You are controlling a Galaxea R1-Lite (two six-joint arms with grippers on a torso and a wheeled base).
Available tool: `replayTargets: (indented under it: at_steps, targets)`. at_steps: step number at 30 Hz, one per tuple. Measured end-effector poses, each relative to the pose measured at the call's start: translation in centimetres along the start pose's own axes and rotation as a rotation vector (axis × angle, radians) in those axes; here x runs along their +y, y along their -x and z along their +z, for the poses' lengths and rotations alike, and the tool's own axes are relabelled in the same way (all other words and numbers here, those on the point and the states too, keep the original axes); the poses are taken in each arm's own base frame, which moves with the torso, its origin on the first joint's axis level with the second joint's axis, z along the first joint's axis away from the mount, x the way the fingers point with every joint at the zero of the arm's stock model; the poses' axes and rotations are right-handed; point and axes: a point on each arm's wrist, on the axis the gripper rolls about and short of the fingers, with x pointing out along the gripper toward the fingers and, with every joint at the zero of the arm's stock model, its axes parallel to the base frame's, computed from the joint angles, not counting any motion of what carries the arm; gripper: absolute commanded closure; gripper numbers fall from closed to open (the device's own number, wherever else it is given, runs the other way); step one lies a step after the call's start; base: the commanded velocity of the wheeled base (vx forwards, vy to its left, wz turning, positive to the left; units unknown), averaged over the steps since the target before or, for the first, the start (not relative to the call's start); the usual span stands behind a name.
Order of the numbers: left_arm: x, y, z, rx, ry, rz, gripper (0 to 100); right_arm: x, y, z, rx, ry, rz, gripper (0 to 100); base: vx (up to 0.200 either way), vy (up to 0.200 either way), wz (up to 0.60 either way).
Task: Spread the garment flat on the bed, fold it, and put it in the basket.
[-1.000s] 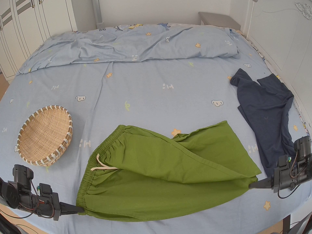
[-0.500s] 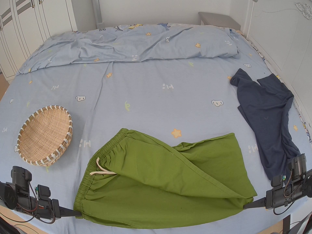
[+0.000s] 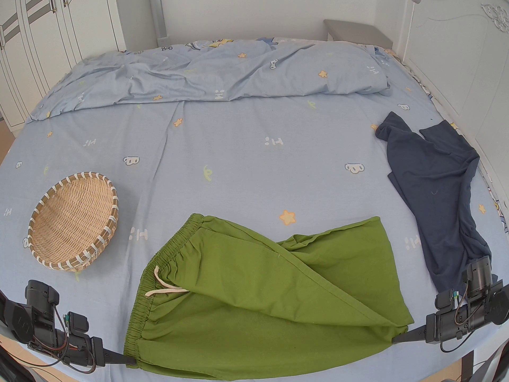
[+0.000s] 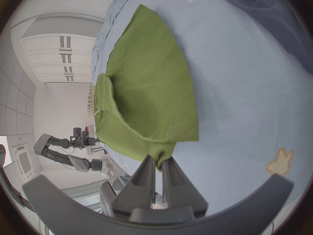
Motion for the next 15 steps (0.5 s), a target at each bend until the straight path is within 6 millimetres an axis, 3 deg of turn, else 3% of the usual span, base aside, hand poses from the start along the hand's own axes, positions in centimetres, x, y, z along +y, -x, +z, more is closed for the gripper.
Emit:
replayTargets:
  at_steps: [6,7,8,9,15]
  targets:
    - [0.20,-0.16,-0.02,0.013,0.009,0.001,100,-0.46,-0.44,0.26,-0.004,0.000,0.000,100,0.000,0.000,0.00]
    - [0.21,-0.18,0.00,0.014,0.009,0.001,100,-0.51,-0.50,0.21,-0.001,-0.001,-0.001,0,0.000,0.000,0.00]
    - [0.22,-0.20,0.02,0.015,0.009,0.002,100,-0.54,-0.56,0.23,-0.003,0.003,0.000,0,0.000,0.000,0.00]
    - [0.22,-0.22,0.05,0.016,0.008,0.002,0,-0.58,-0.60,0.26,-0.006,0.008,-0.001,0,0.000,0.000,0.00]
    - [0.25,-0.24,0.22,0.015,0.007,0.004,0,-0.65,-0.70,-0.03,-0.007,0.015,0.002,0,0.000,0.000,0.00]
